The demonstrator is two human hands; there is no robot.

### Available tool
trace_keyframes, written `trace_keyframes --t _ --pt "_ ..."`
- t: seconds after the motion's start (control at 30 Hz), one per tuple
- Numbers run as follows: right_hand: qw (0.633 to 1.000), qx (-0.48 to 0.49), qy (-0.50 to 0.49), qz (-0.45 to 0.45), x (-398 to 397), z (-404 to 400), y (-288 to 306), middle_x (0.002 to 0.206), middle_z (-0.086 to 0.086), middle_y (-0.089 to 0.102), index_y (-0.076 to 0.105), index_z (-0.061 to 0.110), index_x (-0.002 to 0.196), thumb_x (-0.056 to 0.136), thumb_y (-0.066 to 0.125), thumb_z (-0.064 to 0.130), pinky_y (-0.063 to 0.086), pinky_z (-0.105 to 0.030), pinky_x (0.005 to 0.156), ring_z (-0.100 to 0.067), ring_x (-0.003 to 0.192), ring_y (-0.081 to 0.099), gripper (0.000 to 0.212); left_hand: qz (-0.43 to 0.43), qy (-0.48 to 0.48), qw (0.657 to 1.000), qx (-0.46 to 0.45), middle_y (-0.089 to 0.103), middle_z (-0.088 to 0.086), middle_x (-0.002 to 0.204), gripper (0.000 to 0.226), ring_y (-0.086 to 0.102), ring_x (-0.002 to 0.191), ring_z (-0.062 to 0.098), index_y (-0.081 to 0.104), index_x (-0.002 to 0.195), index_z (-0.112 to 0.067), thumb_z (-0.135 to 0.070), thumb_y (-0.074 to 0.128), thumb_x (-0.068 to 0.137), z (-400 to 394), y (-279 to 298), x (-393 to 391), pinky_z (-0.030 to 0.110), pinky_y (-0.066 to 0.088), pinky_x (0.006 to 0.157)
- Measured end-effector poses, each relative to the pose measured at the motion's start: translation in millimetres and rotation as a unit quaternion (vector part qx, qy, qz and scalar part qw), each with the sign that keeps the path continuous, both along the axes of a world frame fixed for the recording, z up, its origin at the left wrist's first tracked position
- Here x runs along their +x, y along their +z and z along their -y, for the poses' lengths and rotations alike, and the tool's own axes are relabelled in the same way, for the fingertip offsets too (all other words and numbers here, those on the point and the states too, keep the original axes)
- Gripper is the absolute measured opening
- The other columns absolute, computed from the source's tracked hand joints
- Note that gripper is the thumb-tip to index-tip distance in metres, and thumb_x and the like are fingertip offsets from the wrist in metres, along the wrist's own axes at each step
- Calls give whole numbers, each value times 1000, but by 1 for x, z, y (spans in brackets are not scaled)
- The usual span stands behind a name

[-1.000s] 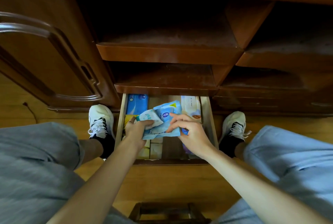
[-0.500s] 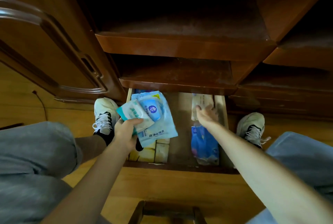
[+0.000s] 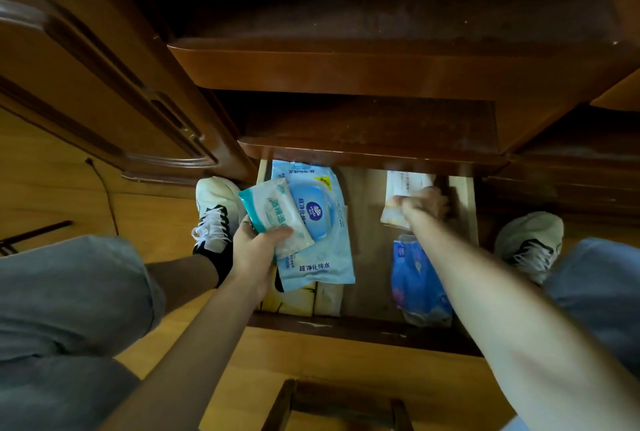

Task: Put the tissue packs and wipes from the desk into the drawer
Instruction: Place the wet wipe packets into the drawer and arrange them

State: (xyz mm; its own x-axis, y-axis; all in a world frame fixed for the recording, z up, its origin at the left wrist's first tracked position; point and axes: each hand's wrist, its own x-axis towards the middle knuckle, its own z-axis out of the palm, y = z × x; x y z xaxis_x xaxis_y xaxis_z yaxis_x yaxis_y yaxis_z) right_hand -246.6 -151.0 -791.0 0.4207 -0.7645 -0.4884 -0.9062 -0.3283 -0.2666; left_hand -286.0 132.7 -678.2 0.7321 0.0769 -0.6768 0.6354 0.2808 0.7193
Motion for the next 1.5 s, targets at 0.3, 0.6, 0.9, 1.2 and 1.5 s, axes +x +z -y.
trace_keyframes --t 0.3,0.6,0.9,1.2,1.5 --pt "911 385 -59 134 -33 7 51 107 -8 68 61 24 107 87 75 47 60 -44 79 -28 98 68 34 24 -16 999 33 74 11 108 41 74 91 28 59 118 -8 13 67 83 4 10 -7 44 61 71" --pt "762 625 26 167 -122 -1 104 125 -15 70 55 18 141 93 69 40 59 -45 86 -32 115 68 54 41 -86 995 -22 72 14 113 48 72 92 30 55 119 -14 15 65 82 25 23 -32 42 60 65" --pt "721 630 -11 289 -134 -37 113 139 -12 63 52 26 145 98 66 38 56 -45 93 -32 127 61 51 138 -179 974 -31 71 5 118 58 71 103 25 49 134 -28 4 65 88 36 38 -44 43 61 78" --pt "787 498 -6 365 -126 -39 117 128 0 70 48 35 141 90 76 34 62 -45 81 -24 111 71 58 55 -37 987 -144 70 10 121 22 68 110 25 64 115 -17 -32 57 101 20 48 -23 46 52 99" --pt "823 436 132 340 -122 -72 134 137 15 57 23 66 143 89 68 50 60 -41 88 -5 112 67 73 75 -140 987 -39 73 2 100 21 73 84 14 52 88 -17 -33 56 102 47 38 -27 32 59 68"
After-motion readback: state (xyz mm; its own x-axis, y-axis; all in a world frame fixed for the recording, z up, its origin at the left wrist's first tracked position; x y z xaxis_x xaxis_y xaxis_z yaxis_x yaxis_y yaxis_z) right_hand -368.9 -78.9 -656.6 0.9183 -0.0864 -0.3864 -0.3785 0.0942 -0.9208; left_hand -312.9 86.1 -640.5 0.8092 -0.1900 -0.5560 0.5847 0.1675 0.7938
